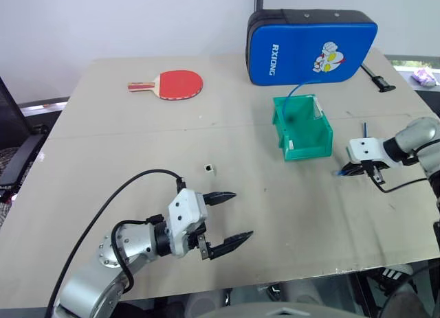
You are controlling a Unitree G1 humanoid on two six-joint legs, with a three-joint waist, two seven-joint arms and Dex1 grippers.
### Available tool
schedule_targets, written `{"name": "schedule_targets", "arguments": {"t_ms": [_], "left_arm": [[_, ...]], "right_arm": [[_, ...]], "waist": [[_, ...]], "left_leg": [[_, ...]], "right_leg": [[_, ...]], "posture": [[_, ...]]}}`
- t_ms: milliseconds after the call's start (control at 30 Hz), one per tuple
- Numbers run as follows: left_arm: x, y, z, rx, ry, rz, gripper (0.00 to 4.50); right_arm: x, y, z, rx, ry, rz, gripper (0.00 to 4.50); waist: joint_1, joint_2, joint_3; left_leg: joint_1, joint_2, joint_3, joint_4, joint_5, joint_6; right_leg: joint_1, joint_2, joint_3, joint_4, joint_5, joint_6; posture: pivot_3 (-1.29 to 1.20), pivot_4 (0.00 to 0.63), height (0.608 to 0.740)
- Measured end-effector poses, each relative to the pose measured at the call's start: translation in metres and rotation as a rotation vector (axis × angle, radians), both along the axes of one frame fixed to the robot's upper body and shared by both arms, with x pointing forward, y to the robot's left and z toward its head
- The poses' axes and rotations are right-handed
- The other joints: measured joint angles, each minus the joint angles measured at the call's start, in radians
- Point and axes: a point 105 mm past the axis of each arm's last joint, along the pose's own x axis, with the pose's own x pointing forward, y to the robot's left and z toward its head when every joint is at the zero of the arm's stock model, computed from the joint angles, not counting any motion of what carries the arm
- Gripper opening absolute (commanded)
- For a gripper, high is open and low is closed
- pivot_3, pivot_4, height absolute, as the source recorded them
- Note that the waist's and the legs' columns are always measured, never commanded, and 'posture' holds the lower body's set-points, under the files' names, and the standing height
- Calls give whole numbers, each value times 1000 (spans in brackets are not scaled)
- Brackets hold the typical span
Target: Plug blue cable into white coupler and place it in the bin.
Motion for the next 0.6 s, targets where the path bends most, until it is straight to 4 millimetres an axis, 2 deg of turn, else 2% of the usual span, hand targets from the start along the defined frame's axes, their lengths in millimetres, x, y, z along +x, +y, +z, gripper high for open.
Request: {"name": "schedule_targets", "arguments": {"t_ms": [33,100,133,300,333,367,467,533,567,600], "left_arm": [[1,1,-3,14,0,7,4500],[4,2,-7,49,-8,19,4500],[7,5,-14,87,0,32,4500],[23,16,-25,152,27,22,4500],[27,17,-27,165,27,2,4500],[28,17,-27,168,27,-4,4500],[33,12,-32,180,36,-55,4500],[38,7,-34,183,42,-81,4500],[40,4,-36,186,46,-89,4500],[44,0,-38,193,49,-108,4500]], "right_arm": [[-11,23,-3,19,25,15,70],[-22,50,-8,39,45,18,70],[-30,73,-12,61,52,26,70],[-34,113,-16,88,12,-18,70],[-32,119,-16,104,3,-37,691],[-32,122,-17,113,2,-42,919],[-30,122,-16,161,-9,-91,2346],[-39,119,-17,262,30,-126,3289],[-43,119,-15,309,45,-132,3896],[-51,118,-7,401,55,-136,4246]], "waist": [[0,0,0],[1,1,0],[1,1,0],[-1,-2,-1],[-3,-3,-2],[-3,-3,-2],[1,-3,-2],[11,-3,-2],[12,-3,-1],[14,-3,-1]], "left_leg": [[-2,2,-1,0,0,0],[-2,2,-1,-1,0,0],[-2,2,-2,-1,0,0],[0,1,0,1,0,-1],[0,1,1,2,0,-1],[0,1,1,2,0,-1],[0,1,2,2,0,-1],[-3,0,1,2,0,-1],[-5,0,0,2,0,-1],[-7,0,0,2,0,-1]], "right_leg": [[-2,1,-1,0,0,0],[-3,2,-2,0,0,0],[-2,3,-3,0,-2,-3],[-1,7,-5,0,-2,-4],[-1,7,-4,0,-2,-4],[-1,7,-4,0,-2,-3],[-1,6,-4,0,-1,-5],[-2,6,-5,-1,-1,-5],[-3,6,-5,-1,-1,-5],[-4,6,-5,-2,1,-1]], "posture": [[0,150,740],[0,150,740],[0,150,740],[0,150,740],[0,150,740],[0,150,740],[0,150,740],[0,150,740],[0,150,740],[0,150,740]]}}
